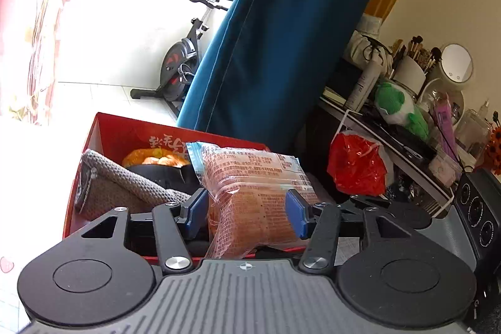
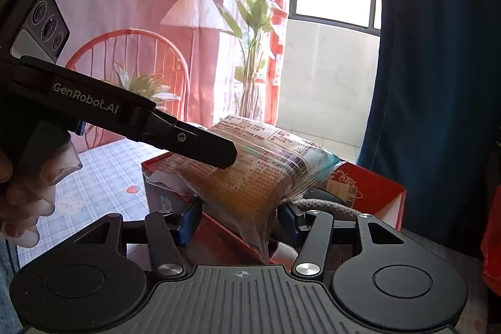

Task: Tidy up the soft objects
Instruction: 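Lower the packaged bread into the red box and open both grippers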

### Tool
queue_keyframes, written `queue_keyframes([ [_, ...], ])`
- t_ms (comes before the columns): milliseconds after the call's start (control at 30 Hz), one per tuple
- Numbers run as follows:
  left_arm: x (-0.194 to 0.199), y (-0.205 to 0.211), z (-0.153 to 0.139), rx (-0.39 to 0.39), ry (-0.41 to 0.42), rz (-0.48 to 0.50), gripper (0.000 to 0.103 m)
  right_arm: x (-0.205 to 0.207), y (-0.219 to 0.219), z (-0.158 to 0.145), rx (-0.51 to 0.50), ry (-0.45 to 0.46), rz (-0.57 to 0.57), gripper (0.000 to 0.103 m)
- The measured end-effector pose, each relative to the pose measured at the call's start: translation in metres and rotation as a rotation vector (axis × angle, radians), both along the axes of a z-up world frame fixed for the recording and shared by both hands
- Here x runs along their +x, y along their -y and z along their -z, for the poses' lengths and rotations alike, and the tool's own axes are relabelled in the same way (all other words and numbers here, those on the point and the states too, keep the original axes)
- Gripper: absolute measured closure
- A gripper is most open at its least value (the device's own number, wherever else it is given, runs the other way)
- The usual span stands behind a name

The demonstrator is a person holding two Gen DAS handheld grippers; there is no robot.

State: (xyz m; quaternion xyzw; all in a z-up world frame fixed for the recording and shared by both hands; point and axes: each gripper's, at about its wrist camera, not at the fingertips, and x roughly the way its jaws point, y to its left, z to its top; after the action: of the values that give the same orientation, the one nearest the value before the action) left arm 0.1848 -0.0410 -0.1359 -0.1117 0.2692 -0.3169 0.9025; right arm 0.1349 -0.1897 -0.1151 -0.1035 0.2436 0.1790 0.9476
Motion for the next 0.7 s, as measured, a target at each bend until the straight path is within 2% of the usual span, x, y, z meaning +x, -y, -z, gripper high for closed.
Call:
queue_keyframes([
  [267, 0.053, -0.014, -0.001, 0.043, 0.003, -0.037, 0.047, 0.068, -0.016, 0.009, 0.059, -0.019, 0.050, 0.054],
  [467, 0.087, -0.029, 0.011, 0.067, -0.041, -0.097, 0.047, 0.120, -0.032, 0.024, 0.096, -0.070, 0.105, 0.054],
  [700, 0.096, -0.033, 0.020, 0.129, -0.024, -0.148, 0.049, 0.144, -0.048, 0.045, 0.012, -0.133, 0.141, 0.054],
])
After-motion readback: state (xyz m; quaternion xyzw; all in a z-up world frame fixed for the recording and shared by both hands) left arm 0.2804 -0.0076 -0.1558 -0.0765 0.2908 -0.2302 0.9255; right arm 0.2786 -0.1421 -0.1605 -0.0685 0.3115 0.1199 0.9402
